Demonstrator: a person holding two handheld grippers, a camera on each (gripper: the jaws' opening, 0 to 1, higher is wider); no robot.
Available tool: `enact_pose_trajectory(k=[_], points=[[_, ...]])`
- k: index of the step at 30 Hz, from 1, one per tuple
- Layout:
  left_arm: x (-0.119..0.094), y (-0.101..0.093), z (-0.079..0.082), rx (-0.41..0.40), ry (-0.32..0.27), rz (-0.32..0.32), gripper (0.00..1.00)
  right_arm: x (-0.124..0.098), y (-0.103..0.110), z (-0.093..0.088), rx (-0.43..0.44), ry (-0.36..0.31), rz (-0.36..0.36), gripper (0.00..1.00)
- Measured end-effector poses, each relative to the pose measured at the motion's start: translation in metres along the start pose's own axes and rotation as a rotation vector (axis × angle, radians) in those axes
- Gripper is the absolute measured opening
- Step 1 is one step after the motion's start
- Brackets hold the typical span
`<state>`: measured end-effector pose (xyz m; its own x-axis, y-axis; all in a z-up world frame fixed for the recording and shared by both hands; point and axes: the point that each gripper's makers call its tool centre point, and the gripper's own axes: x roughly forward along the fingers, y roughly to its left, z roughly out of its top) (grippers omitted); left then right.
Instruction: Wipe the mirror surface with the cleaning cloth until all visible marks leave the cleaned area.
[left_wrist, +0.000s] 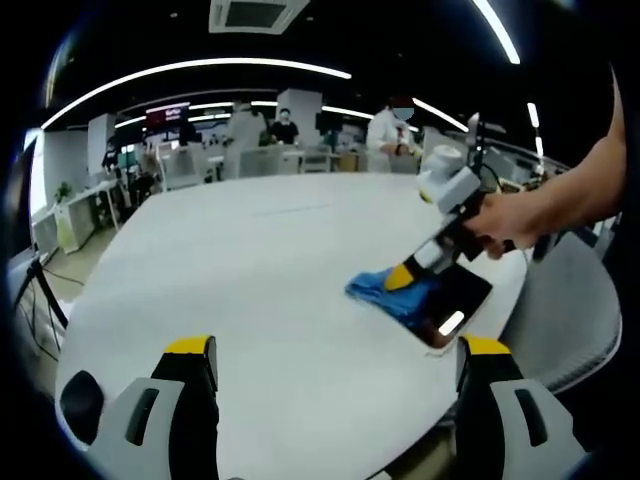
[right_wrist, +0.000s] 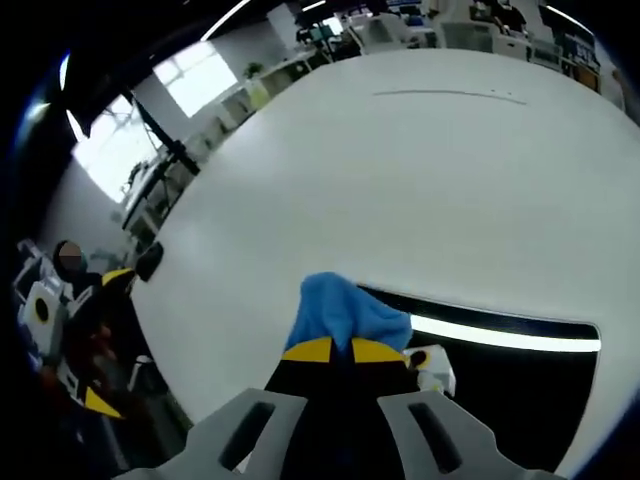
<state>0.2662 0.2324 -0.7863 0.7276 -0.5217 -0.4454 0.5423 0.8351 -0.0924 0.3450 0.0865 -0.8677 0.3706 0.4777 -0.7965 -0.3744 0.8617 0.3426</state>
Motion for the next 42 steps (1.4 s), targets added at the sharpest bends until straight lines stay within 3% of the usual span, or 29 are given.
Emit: enact_pose_trajectory(k=[12, 24, 42], points=[[-0.001, -0.002, 0.0, 0.006, -0.005, 0.006, 0.99, -0.008, 0.015, -0.024, 0.02, 0.036, 0.035, 0.0], [0.0, -0.01, 0.009, -0.004, -0.027, 0.005, 1.0, -0.009, 0.015, -0.024, -0.03, 0.025, 0.054, 0.0], [0.001, -0.017, 0.014, -0.005, -0.037, 0.005, 0.99, -0.024, -0.007, -0.03, -0.032, 0.013, 0.058, 0.0]])
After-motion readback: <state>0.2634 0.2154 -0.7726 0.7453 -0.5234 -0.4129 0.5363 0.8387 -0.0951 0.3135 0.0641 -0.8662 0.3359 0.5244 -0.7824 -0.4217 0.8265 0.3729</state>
